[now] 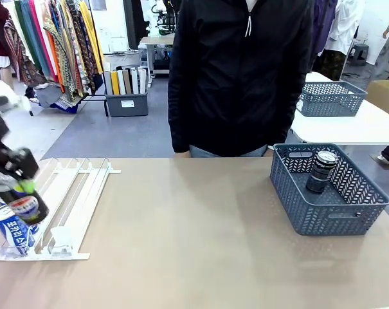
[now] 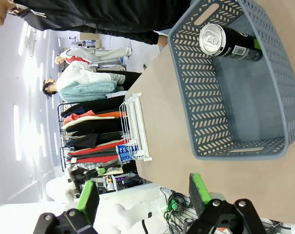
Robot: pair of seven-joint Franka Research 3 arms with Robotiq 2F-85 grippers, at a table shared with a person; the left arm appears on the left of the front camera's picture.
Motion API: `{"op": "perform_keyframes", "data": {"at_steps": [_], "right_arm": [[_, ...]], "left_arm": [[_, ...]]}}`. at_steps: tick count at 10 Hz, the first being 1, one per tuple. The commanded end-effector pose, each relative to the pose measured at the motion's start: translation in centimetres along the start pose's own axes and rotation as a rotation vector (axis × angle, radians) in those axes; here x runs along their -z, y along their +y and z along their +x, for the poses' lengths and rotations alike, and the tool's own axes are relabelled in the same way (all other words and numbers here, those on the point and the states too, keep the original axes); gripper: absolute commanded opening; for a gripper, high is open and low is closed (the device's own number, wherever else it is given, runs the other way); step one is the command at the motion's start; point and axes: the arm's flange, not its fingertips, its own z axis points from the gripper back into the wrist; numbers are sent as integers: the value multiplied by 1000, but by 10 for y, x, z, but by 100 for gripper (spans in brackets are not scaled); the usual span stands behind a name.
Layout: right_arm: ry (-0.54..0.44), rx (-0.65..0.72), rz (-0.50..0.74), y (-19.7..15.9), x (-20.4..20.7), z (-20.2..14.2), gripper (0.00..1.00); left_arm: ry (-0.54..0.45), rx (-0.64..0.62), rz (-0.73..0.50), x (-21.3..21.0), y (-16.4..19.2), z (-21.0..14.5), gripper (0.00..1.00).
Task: Retrieve and store the cans from the dispenser.
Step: Pick up the last remaining can from one row of the Automatic Can Dispenser and place it in the middle of the table.
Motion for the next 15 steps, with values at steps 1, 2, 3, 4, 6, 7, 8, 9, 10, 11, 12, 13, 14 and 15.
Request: {"op": "perform_keyframes", "data": {"at_steps": [1,2,3,4,6,7,8,9,10,11,12,13,14,15], "right_arm": [[5,-13,3,2,-2,0,100],[5,-13,3,2,-2,0,100],[5,-13,3,2,-2,0,100],[5,-13,3,2,-2,0,100],[5,-13,3,2,-2,0,100],[5,-13,3,2,-2,0,100],[5,-13,3,2,-2,0,100],[5,-13,3,2,-2,0,100],[5,-13,3,2,-2,0,100],[5,-13,3,2,-2,0,100],[5,-13,3,2,-2,0,100],[5,-13,3,2,-2,0,100],[5,-13,3,2,-2,0,100],[5,-13,3,2,-2,0,100]], "left_arm": [[-43,-78,-118,-45,12,1,0],[-45,-123,-242,-64,24,-1,0],[-19,-204,-351,-74,36,-4,0],[-11,-254,-412,-79,45,-6,0],[-21,-175,-322,-79,42,-9,0],[-21,-175,-322,-79,42,-9,0],[-21,-175,-322,-79,42,-9,0],[-21,-175,-322,-79,42,-9,0],[-21,-175,-322,-79,42,-9,0],[6,-188,-319,-75,40,-10,0],[79,-212,-256,-74,23,-4,0],[94,-163,-220,-80,-13,15,0],[108,-144,-193,-84,-57,43,0],[98,-90,-132,-76,-117,79,0]]}}
